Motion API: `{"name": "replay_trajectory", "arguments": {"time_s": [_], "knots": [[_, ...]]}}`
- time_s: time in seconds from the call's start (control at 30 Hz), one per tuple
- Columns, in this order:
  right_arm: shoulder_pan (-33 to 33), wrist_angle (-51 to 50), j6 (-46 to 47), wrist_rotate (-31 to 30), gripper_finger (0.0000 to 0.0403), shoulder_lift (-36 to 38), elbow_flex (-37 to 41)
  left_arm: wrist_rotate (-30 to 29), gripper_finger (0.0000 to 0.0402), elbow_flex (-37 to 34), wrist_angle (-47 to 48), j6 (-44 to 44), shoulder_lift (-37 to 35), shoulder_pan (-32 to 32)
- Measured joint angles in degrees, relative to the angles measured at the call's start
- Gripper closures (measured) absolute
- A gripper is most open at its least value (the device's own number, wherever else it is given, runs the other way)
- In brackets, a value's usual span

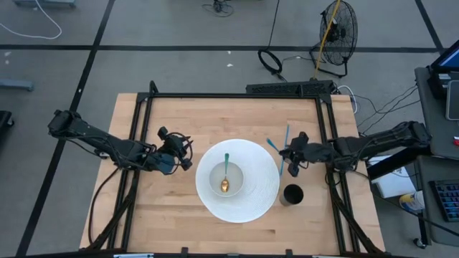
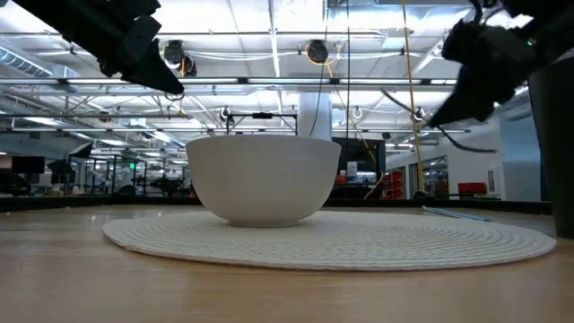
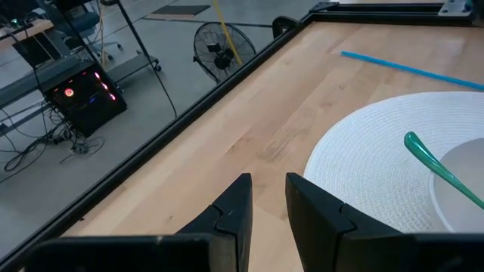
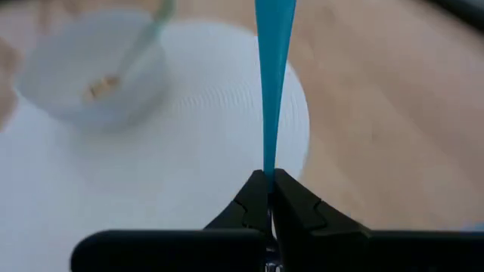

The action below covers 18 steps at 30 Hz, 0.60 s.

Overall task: Pick & Place Utensil
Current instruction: Put the blue fork into the white bowl on the white mat

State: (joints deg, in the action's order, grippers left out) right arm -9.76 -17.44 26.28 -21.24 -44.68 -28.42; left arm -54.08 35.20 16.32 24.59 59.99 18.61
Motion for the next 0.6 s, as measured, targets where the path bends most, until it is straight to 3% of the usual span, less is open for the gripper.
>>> {"name": "replay_trajectory", "arguments": {"time_s": [0.37,0.6], "knots": [[2.7,22.0,-11.1,-0.1,0.0402,-0.6,0.0,0.0,0.0314,0.0,0.0,0.1,0.0,0.0],[3.4,39.7,-14.6,0.4,0.0402,-7.7,0.0,0.0,0.0314,0.0,-0.1,0.9,0.0,0.0]]}}
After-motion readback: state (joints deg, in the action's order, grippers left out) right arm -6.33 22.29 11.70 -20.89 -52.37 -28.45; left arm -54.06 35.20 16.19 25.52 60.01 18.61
